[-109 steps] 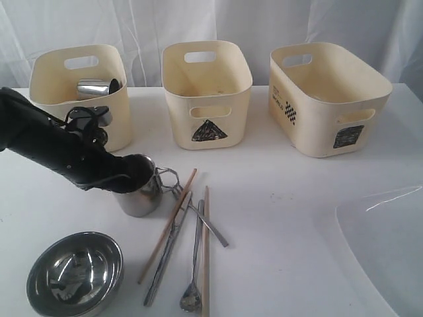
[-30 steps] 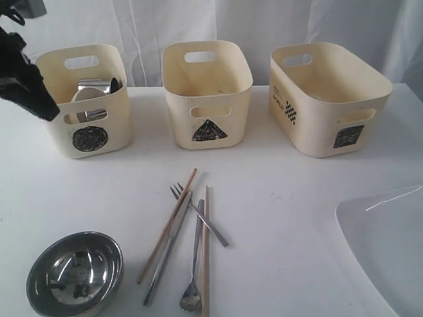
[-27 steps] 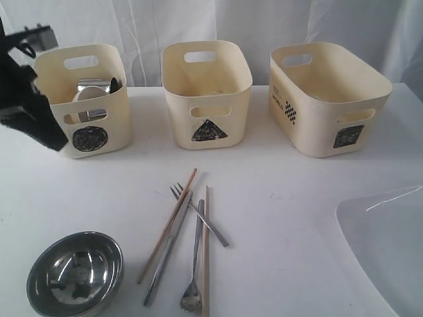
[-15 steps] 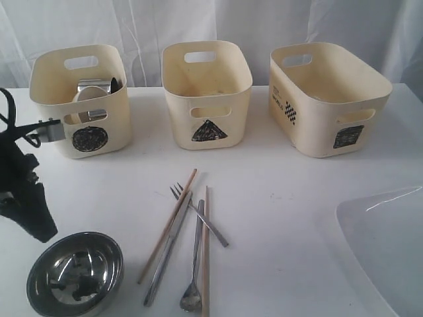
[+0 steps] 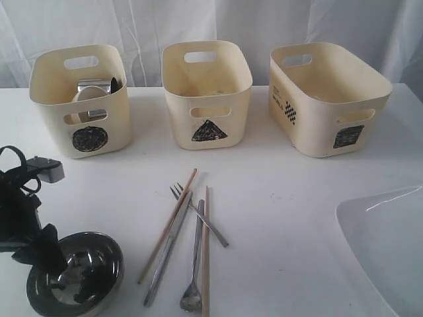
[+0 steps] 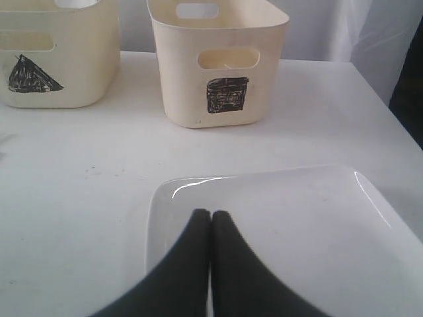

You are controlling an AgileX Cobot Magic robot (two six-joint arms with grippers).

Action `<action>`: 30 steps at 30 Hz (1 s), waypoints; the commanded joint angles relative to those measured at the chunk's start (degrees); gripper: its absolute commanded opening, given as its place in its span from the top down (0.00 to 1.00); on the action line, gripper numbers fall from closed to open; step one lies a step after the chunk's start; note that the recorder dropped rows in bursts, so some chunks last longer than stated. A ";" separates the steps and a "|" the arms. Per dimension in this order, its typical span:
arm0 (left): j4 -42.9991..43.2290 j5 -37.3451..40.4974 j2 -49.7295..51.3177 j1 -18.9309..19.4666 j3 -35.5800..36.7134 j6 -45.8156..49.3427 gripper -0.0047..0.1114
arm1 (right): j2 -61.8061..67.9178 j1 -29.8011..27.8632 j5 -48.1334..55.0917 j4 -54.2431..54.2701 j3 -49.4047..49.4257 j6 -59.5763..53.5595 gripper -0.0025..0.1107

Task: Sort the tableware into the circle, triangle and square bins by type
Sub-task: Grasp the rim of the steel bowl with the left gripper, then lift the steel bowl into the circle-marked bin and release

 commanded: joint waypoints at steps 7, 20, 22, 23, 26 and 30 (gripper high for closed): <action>-3.39 -9.65 -0.40 -0.04 2.80 -0.42 0.67 | -0.30 0.08 -0.36 -0.01 -0.05 0.24 0.98; -8.80 -7.60 -2.35 0.07 1.38 -0.20 0.96 | -0.30 0.08 -0.36 -0.01 -0.05 1.02 0.98; -8.80 -9.84 -4.50 0.07 0.09 -0.20 0.96 | -0.30 0.08 -0.36 -0.01 -0.05 1.02 0.98; -8.80 -11.26 -5.94 0.07 -0.81 -0.20 0.96 | -0.30 0.08 -0.36 -0.01 -0.05 1.02 0.98; -8.80 -15.46 -10.53 0.07 -4.37 -0.20 0.96 | -0.30 0.08 -0.36 -0.01 -0.05 1.02 0.98; -8.33 -27.18 -16.54 0.07 -9.37 0.28 0.96 | -0.30 0.08 -0.36 -0.01 -0.05 1.02 0.98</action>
